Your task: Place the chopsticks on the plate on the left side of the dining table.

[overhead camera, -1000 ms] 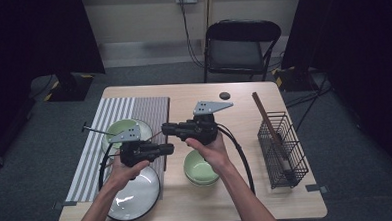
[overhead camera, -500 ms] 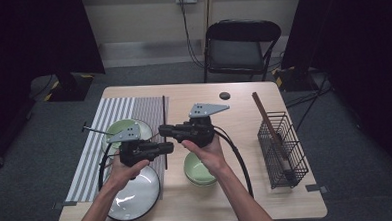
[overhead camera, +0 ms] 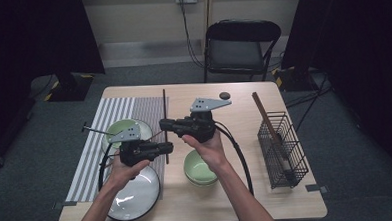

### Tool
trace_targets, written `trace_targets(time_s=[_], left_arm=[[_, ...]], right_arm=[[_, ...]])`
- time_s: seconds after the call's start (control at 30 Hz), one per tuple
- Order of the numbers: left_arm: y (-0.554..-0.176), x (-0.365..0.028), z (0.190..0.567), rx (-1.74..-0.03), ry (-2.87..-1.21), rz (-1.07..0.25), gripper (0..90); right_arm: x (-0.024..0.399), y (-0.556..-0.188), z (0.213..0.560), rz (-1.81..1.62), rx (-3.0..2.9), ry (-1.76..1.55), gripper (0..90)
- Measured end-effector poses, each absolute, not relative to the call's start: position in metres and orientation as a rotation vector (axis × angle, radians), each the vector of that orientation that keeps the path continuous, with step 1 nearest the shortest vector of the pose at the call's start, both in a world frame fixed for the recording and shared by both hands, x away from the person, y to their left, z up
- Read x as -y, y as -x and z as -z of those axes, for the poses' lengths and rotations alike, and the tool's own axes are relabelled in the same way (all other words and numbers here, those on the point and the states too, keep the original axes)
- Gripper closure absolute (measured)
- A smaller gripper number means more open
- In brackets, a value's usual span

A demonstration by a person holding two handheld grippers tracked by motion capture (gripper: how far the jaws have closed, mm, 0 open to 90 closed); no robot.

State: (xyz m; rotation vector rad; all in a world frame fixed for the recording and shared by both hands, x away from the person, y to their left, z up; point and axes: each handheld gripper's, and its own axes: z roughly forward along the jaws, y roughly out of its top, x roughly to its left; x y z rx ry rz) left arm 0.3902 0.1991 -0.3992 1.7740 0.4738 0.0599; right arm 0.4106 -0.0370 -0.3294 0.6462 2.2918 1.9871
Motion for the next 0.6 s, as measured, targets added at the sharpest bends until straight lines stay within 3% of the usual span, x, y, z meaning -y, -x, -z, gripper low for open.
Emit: trace_targets(time_s=[0.17,0.3,0.5,0.53,0.6], left_arm=[[-0.3928,-0.2015,0.4016,-0.484,-1.778,-0.053,80.5],[-0.3914,-0.2001,0.4021,-0.471,-1.805,-0.038,84.2],[-0.3905,-0.1994,0.4007,-0.462,-1.804,-0.027,84.4],[-0.3903,-0.1987,0.4002,-0.459,-1.799,-0.025,84.4],[-0.3902,-0.1976,0.4002,-0.452,-1.796,-0.022,84.4]], right_arm=[[0.0365,-0.4122,0.3285,-2.006,-2.286,-0.648,85.7],[0.0358,-0.4117,0.3302,-1.997,-2.288,-0.642,84.9],[0.0363,-0.4112,0.3339,-1.959,-2.290,-0.645,71.7],[0.0364,-0.4120,0.3345,-1.944,-2.291,-0.644,63.0],[0.0367,-0.4132,0.3350,-1.935,-2.295,-0.650,56.7]])
